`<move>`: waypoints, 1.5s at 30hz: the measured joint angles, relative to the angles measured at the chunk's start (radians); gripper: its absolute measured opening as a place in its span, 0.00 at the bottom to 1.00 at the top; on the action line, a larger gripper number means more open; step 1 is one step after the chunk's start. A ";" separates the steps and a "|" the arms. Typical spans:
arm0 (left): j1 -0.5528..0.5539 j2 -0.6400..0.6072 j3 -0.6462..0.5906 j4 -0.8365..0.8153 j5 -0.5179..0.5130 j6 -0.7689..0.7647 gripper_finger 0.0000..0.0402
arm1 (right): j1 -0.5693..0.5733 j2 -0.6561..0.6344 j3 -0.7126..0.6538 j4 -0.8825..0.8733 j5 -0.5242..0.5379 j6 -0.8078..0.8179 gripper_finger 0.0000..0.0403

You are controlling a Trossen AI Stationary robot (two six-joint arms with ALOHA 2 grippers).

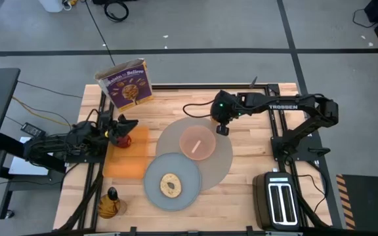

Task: Arrange a breakfast setting
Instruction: Put the orange cup of milk to the top right of the gray placemat

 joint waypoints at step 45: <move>0.000 0.000 0.000 -0.059 -0.001 -0.002 0.27 | -0.056 0.065 -0.063 0.158 0.088 -0.026 0.18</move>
